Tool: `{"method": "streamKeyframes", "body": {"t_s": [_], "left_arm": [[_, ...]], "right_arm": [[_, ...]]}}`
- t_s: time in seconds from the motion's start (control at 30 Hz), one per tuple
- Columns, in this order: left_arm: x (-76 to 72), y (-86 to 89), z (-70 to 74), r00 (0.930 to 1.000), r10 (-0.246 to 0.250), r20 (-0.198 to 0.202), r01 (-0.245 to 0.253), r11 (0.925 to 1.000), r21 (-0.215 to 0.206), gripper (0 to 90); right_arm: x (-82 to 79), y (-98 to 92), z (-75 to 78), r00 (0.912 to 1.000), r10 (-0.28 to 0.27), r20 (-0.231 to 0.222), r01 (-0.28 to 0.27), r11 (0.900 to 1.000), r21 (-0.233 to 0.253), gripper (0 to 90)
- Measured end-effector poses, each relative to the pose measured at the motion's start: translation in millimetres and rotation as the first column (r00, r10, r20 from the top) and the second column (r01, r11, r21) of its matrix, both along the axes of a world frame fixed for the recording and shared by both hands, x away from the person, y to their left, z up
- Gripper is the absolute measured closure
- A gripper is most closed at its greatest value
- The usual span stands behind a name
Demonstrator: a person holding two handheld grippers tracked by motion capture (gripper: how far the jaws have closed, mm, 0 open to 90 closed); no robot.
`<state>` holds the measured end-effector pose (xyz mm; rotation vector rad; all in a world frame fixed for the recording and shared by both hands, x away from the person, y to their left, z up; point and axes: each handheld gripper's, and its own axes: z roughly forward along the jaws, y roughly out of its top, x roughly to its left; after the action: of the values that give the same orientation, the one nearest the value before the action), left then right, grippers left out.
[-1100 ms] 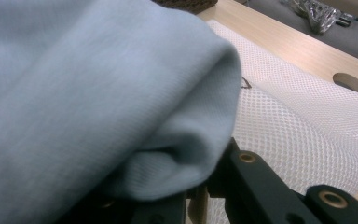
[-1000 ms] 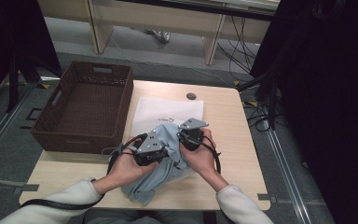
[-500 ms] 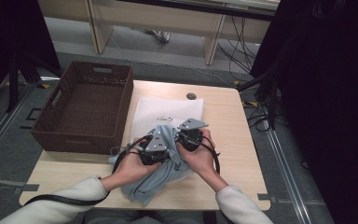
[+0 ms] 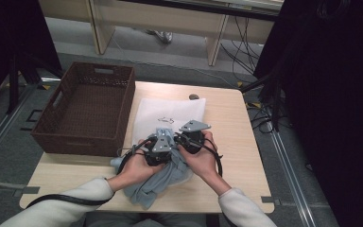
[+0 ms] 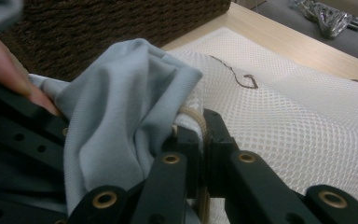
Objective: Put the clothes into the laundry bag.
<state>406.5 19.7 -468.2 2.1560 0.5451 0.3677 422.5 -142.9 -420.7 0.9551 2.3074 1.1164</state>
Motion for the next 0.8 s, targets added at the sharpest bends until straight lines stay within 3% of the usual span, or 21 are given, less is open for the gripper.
{"method": "streamKeyframes", "body": {"t_s": [0.07, 0.13, 0.2, 0.23, 0.33, 0.37, 0.4, 0.47, 0.5, 0.53, 0.57, 0.63, 0.7, 0.8], "left_arm": [[1.6, -0.5, -1.7, 0.9999, 0.007, -0.007, -0.007, 1.0, 0.002, 84.4], [2.4, -0.7, -2.0, 0.9998, 0.015, -0.014, -0.015, 0.9999, -0.004, 84.0], [1.5, 0.0, -0.3, 0.9999, 0.007, -0.01, -0.007, 1.0, -0.006, 83.6], [-4.8, 0.0, 2.8, 0.9998, 0.0, 0.021, 0.001, 0.9995, -0.032, 81.0], [-12.2, 4.1, 9.6, 0.9988, -0.016, 0.046, 0.017, 0.999, -0.04, 72.2], [-17.6, 7.5, 14.2, 0.9976, -0.021, 0.067, 0.025, 0.9977, -0.063, 72.2], [-26.3, 14.2, 22.2, 0.9964, -0.007, 0.084, 0.015, 0.9954, -0.094, 61.7], [-33.7, 24.6, 33.8, 0.9899, -0.001, 0.142, 0.018, 0.9929, -0.118, 53.7], [-37.1, 30.2, 40.8, 0.9838, 0.017, 0.179, 0.006, 0.9916, -0.129, 50.7], [-37.1, 30.2, 40.8, 0.9838, 0.017, 0.179, 0.006, 0.9916, -0.129, 48.0], [-37.6, 33.9, 46.1, 0.9779, 0.025, 0.207, 0.002, 0.9915, -0.13, 45.8], [-32.6, 38.3, 54.2, 0.971, 0.039, 0.236, -0.009, 0.9918, -0.127, 43.9], [-22.2, 38.0, 57.2, 0.9682, 0.027, 0.249, -0.002, 0.9952, -0.098, 38.6], [-4.4, 33.9, 54.2, 0.9757, 0.021, 0.218, -0.009, 0.9985, -0.055, 35.3]], "right_arm": [[0.8, -0.3, 0.0, 0.9999, 0.011, 0.014, -0.011, 1.0, -0.006, 87.8], [-0.8, 0.7, 1.1, 1.0, 0.001, -0.007, -0.001, 1.0, 0.008, 87.8], [-0.3, 0.7, 0.5, 0.9998, -0.002, 0.017, 0.002, 1.0, 0.012, 87.8], [-0.4, -0.1, 0.7, 0.9999, -0.01, 0.004, 0.01, 1.0, 0.015, 87.8], [2.5, -2.8, 0.2, 0.9999, -0.007, 0.013, 0.007, 1.0, 0.014, 87.8], [2.5, -2.8, 0.2, 0.9999, -0.007, 0.013, 0.007, 1.0, 0.014, 87.8], [3.6, -3.6, 0.0, 0.9998, -0.008, 0.017, 0.008, 1.0, 0.012, 87.8], [4.9, -4.3, -0.1, 0.9993, -0.002, 0.038, 0.002, 1.0, 0.006, 87.8], [3.6, -3.9, 0.1, 0.9996, -0.017, 0.024, 0.017, 1.0, 0.011, 87.8], [3.6, -3.9, 0.1, 0.9996, -0.017, 0.024, 0.017, 1.0, 0.011, 87.8], [3.0, -2.4, -1.0, 0.9993, -0.028, 0.025, 0.028, 0.999, 0.019, 87.8], [3.0, -2.2, -1.0, 0.9993, -0.028, 0.024, 0.028, 0.999, 0.019, 87.8], [3.3, -1.8, -0.9, 0.999, -0.022, 0.039, 0.022, 1.0, 0.011, 87.8], [2.5, -2.3, 0.9, 0.9996, -0.012, 0.026, 0.012, 1.0, -0.002, 87.8]]}}
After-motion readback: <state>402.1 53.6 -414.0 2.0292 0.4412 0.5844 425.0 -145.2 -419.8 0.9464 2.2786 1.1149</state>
